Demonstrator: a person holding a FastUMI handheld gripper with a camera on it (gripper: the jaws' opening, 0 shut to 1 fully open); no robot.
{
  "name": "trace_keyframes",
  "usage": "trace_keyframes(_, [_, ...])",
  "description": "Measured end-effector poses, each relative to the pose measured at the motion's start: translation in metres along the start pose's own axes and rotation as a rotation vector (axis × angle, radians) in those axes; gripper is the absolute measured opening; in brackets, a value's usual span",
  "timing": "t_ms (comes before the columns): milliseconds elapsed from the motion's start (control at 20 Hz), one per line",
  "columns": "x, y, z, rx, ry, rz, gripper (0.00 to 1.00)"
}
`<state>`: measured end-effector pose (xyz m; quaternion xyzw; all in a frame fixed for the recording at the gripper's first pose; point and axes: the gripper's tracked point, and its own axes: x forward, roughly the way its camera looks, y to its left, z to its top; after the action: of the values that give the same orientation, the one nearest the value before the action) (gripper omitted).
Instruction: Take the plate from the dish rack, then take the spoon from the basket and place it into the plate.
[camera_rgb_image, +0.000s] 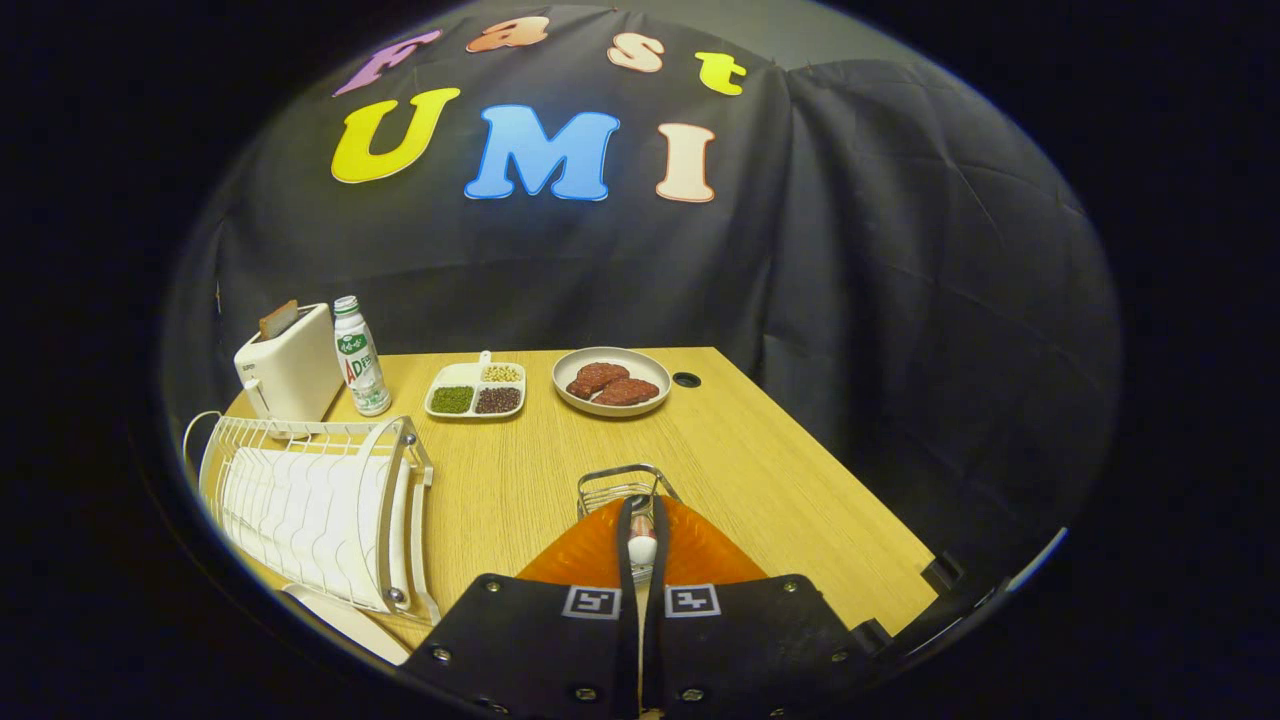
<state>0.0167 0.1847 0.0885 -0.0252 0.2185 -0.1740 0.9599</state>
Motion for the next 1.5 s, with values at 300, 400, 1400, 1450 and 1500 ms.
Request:
trace_keyframes(300, [-0.034, 0.015, 0.027, -0.032, -0.062, 0.011, 0.02])
trace_keyframes(400, [-0.048, 0.027, 0.039, -0.040, -0.088, 0.037, 0.02])
trace_keyframes(1400, [-0.225, 0.228, -0.015, -0.184, -0.144, 0.556, 0.02])
trace_keyframes(1450, [-0.232, 0.230, -0.023, -0.192, -0.136, 0.572, 0.02])
trace_keyframes(1500, [-0.237, 0.231, -0.031, -0.200, -0.128, 0.583, 0.02])
